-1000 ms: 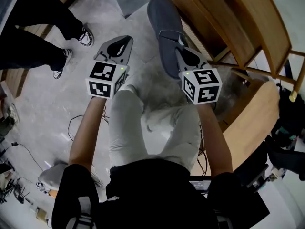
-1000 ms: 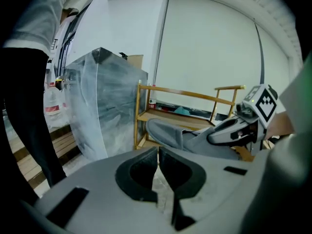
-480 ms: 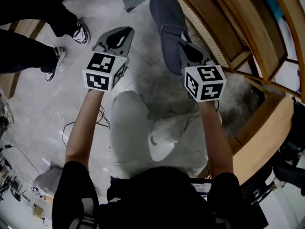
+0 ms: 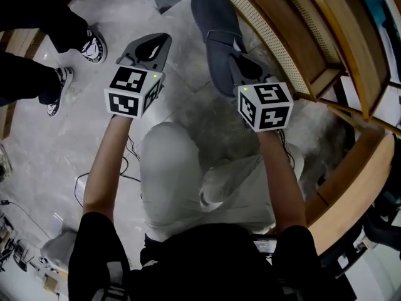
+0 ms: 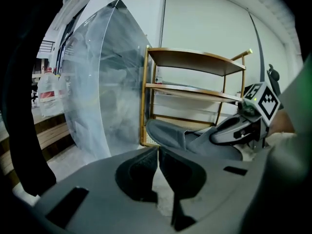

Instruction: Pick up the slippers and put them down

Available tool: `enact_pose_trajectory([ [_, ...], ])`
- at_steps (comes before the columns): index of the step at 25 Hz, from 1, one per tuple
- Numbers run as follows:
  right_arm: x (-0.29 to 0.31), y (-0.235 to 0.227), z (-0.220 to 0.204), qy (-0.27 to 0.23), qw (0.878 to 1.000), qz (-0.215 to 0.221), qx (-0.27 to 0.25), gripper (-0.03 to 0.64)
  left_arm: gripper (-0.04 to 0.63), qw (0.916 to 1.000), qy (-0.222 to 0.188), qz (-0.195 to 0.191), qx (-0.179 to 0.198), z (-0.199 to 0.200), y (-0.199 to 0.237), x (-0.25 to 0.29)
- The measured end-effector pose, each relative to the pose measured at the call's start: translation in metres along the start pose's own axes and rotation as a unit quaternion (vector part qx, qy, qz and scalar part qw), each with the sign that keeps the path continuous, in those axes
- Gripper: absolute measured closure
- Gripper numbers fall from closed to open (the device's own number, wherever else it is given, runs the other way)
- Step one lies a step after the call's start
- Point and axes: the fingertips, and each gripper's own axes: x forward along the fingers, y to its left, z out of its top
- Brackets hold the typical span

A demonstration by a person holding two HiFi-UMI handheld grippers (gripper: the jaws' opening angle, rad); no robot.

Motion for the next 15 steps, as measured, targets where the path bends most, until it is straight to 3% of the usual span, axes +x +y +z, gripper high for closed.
enact_pose_trajectory([
  [15,0.055,-0.005,-0.054,0.012,1.0,0.001,0.011,0.598,0.583,0.9997,0.024,0.004,-0.009,-0.076,0.019,0.028],
])
